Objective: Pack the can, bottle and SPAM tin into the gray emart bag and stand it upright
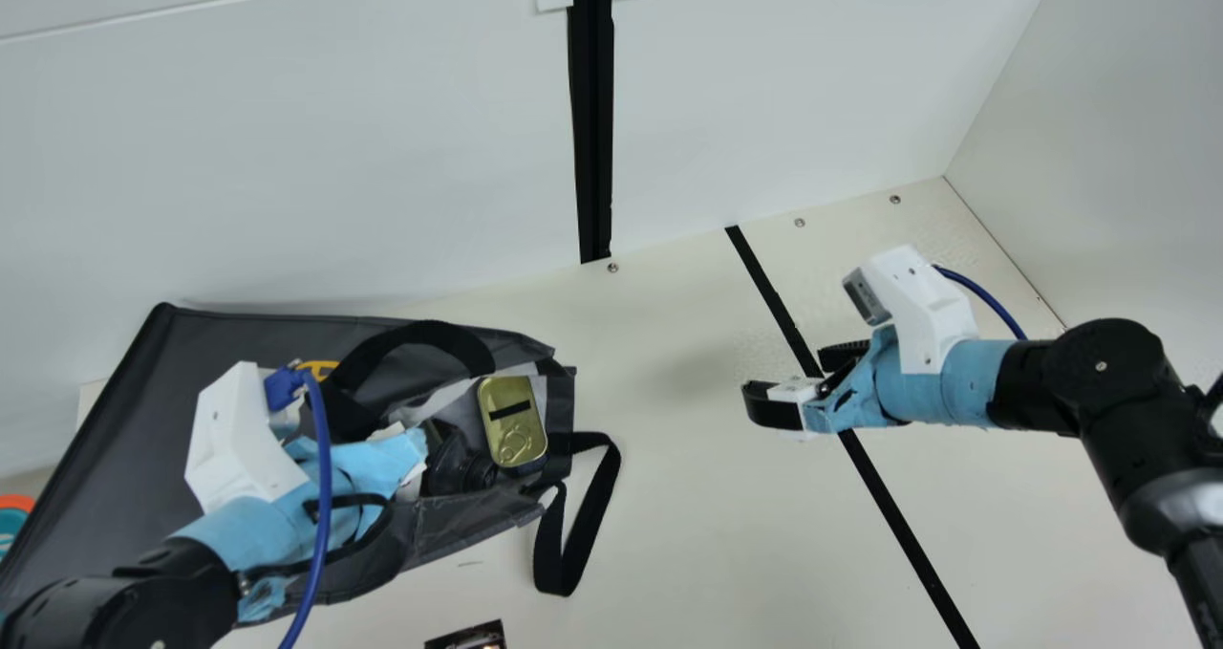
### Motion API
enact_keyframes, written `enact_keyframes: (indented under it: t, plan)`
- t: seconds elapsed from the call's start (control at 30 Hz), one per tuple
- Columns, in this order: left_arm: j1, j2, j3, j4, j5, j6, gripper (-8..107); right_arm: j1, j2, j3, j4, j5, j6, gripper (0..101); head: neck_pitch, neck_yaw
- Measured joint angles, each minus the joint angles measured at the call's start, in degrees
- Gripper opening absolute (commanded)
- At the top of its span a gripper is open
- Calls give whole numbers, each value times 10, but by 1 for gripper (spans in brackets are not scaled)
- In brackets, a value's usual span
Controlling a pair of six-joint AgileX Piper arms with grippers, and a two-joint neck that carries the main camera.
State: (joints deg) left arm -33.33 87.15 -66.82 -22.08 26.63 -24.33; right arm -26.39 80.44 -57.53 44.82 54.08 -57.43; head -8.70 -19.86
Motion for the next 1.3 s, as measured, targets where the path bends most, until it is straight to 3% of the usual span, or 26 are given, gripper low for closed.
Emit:
enact_keyframes:
  t: [0.77,1.3]
  plan:
    - [0,0,0,0,0,0,-8,66,107,-14,66,-11,-123,95,0,-1]
    - [0,0,0,0,0,0,-8,115,191,-57,88,-8,-181,95,0,0]
